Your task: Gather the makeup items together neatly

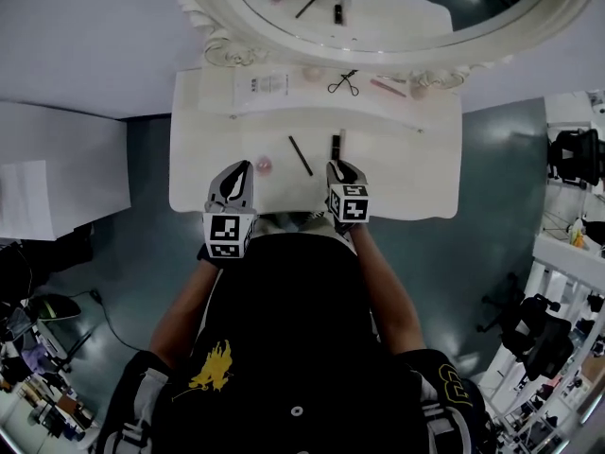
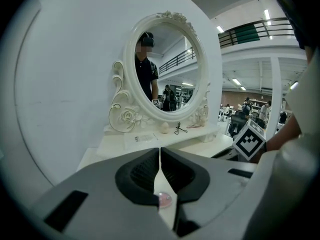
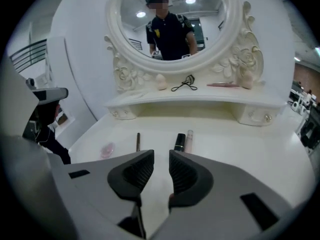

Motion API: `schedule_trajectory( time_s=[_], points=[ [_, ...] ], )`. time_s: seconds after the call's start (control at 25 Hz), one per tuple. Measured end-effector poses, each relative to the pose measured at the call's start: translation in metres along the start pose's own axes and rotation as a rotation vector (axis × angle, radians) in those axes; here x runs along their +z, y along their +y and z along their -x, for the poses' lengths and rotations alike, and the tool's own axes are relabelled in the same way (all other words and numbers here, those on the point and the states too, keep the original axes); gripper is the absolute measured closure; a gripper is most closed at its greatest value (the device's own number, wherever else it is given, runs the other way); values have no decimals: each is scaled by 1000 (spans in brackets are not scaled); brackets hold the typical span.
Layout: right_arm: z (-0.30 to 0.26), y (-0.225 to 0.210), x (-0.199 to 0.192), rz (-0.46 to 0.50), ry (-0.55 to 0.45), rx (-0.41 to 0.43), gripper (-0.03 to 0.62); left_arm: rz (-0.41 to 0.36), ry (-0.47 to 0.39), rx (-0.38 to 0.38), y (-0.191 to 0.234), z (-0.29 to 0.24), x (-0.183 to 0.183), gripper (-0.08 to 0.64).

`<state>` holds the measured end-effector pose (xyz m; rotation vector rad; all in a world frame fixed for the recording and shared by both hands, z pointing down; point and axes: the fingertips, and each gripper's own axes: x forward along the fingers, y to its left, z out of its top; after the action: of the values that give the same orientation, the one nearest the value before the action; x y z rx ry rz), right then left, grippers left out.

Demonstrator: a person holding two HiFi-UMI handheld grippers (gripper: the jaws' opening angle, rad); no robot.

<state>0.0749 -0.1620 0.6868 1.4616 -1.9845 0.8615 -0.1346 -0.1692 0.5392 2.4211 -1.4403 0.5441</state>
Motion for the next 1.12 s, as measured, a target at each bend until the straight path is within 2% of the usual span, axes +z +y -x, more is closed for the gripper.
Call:
schedule_trajectory(
  time_s=[0.2, 0.4, 0.52, 0.8, 1.12],
  points=[
    [-20, 45, -17, 194, 118, 90, 482, 37, 20, 27, 12, 11, -21, 537],
    [-47, 67, -39, 241, 211, 110, 488, 57, 26, 61, 24, 27, -31, 537],
    [-53, 72, -44, 257, 241, 97, 534, 73, 28, 80, 32, 35, -37, 537],
    [-51, 75, -38, 174, 228, 77, 538, 77, 25, 103, 41, 48, -38, 537],
    [-39, 61, -23, 55, 155, 46, 538, 42, 25, 60, 31, 37, -30, 537]
  ],
)
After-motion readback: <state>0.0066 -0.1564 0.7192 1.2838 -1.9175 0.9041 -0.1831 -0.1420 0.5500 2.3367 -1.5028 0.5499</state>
